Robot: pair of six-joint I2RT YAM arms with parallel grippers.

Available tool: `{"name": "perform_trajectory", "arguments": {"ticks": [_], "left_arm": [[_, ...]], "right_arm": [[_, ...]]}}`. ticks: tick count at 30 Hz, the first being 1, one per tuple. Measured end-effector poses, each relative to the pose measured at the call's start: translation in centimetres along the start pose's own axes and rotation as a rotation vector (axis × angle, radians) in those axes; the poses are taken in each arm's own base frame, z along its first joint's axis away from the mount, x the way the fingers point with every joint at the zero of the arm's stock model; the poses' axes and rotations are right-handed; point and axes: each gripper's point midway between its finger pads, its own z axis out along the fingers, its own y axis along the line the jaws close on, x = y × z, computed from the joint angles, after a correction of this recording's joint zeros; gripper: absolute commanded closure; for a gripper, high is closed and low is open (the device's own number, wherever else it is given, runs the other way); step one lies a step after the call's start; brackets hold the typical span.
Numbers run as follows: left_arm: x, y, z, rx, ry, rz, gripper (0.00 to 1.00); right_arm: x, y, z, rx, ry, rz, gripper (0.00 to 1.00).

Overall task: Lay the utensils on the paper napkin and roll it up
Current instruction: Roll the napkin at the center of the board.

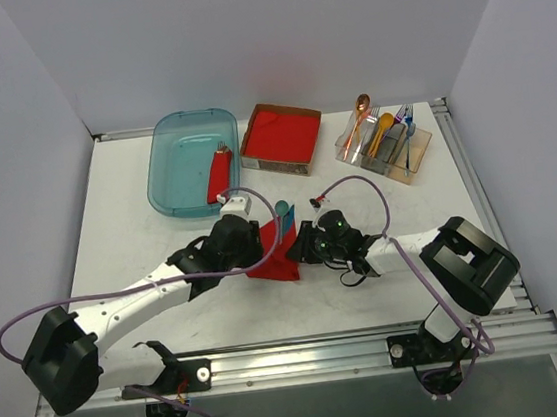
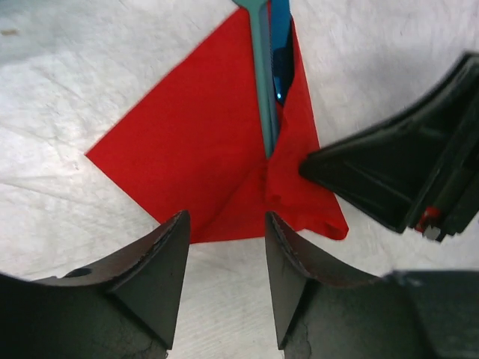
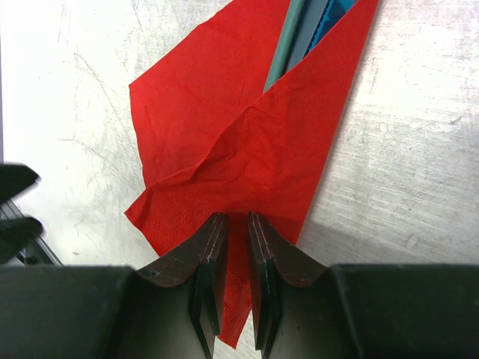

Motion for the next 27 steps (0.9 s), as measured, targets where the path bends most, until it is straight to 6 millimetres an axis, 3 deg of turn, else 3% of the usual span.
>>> {"name": "perform_trajectory", "arguments": {"ticks": [7, 16, 22, 27], "left_arm": [[3.9, -1.1, 0.0, 0.108, 0.045, -0.024, 0.66], [5.2, -4.0, 2.0, 0.193, 0.036, -0.064, 0.73], [7.2, -3.7, 3.9, 0.164, 0.092, -0.076, 0.78], [6.8, -3.9, 3.8, 0.170, 0.073, -0.098, 0.80]], "right_arm": [[0.0, 0.0, 0.0, -0.001, -0.001, 0.001, 0.82], [0.1, 0.0, 0.1, 0.000, 0.002, 0.001, 0.82], [0.1, 0.0, 0.1, 0.000, 0.001, 0.001, 0.82], [0.0, 0.0, 0.1, 0.000, 0.001, 0.000, 0.82]]}}
